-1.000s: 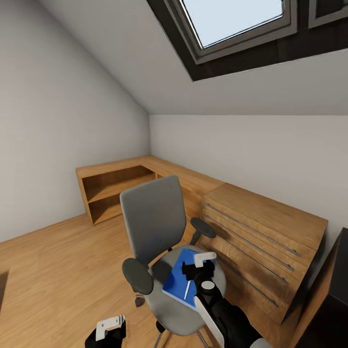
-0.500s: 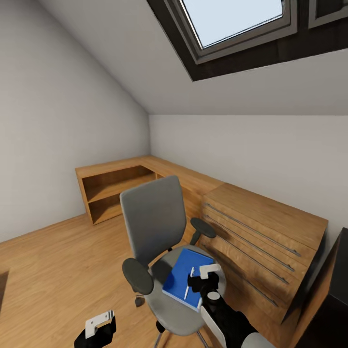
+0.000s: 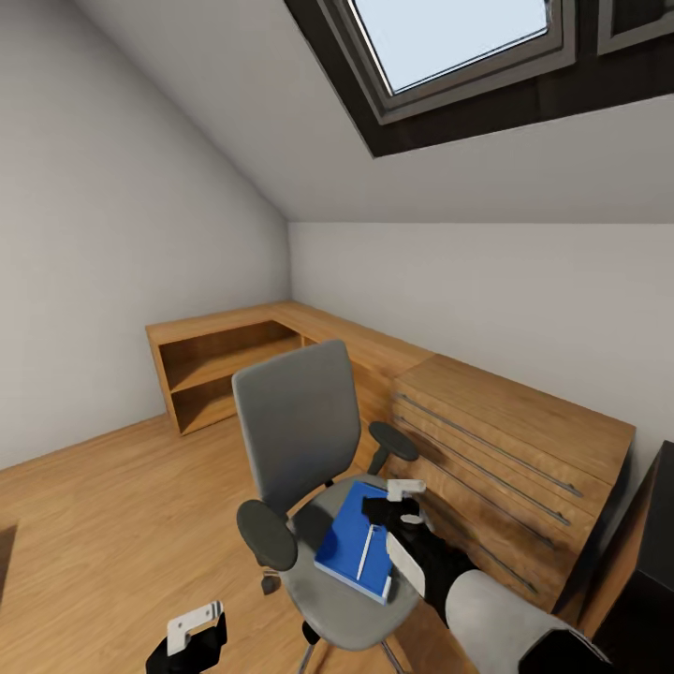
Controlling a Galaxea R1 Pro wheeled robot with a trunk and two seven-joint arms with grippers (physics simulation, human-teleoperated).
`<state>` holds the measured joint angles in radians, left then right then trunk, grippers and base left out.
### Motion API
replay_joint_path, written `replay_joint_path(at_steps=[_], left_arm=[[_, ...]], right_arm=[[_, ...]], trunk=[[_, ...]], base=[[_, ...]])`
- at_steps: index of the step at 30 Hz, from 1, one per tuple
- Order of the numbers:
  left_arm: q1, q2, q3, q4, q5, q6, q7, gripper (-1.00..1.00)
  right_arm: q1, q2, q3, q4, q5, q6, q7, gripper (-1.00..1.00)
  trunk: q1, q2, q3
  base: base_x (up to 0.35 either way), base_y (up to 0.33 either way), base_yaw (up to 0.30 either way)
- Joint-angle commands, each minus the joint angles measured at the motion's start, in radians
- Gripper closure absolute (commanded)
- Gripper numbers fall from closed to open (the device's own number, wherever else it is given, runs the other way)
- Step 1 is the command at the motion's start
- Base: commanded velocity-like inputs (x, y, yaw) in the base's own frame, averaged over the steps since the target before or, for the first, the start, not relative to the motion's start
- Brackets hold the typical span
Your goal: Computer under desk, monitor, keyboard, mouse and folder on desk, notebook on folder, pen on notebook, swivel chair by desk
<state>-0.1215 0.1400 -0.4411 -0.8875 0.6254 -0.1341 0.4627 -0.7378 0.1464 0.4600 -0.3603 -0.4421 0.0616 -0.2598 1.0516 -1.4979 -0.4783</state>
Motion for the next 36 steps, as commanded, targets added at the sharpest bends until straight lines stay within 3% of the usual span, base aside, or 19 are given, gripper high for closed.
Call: replay_joint_path(at_steps=[1,4,8,14,17,20,25,31,36], left_arm=[[-0.001,0.001,-0.007,-0.001,0.011,-0.008,0.007,-1.00],[-0.001,0.002,-0.006,-0.001,0.012,-0.008,0.008,-1.00],[-0.001,0.003,-0.004,-0.001,0.013,-0.008,0.009,-1.00],[-0.001,0.005,0.001,-0.002,0.012,-0.010,0.012,-1.00],[-0.001,0.006,0.027,-0.009,0.025,-0.010,0.012,-1.00],[-0.001,0.006,0.079,-0.038,0.063,-0.008,0.011,-1.00],[-0.001,0.007,0.096,-0.052,0.093,-0.006,0.011,-1.00],[-0.001,0.006,0.099,-0.055,0.099,-0.006,0.011,-1.00],[-0.001,0.004,0.099,-0.056,0.100,-0.004,0.010,-1.00]], right_arm=[[-0.055,0.002,0.007,0.002,-0.045,0.096,-0.009,-1.00],[-0.099,0.001,0.007,0.006,-0.094,0.170,-0.011,-1.00],[-0.122,0.004,0.007,0.009,-0.140,0.206,-0.016,-1.00],[-0.129,0.025,0.010,0.010,-0.187,0.221,-0.125,-1.00],[-0.129,0.025,0.010,0.007,-0.239,0.224,-0.142,-1.00],[-0.129,0.026,0.012,0.005,-0.282,0.222,-0.154,-1.00],[-0.129,0.026,0.011,0.006,-0.292,0.220,-0.163,-1.00],[-0.129,0.023,0.009,0.008,-0.295,0.219,-0.164,-1.00],[-0.129,0.019,0.008,0.011,-0.294,0.219,-0.163,-1.00]], trunk=[[0.000,-0.001,-0.001],[0.000,-0.001,-0.001],[0.000,-0.001,-0.001],[0.000,-0.001,-0.001],[0.000,-0.001,-0.001],[0.000,-0.001,-0.001],[0.000,-0.001,-0.003],[0.000,-0.001,-0.004],[0.019,-0.036,-0.020]], base=[[0.000,0.000,0.000],[0.000,0.000,0.000],[0.000,0.000,0.000],[0.000,0.000,0.000],[0.000,0.000,0.000],[0.000,0.000,0.105],[0.000,0.000,0.220],[0.000,0.000,0.083],[0.000,0.000,0.011]])
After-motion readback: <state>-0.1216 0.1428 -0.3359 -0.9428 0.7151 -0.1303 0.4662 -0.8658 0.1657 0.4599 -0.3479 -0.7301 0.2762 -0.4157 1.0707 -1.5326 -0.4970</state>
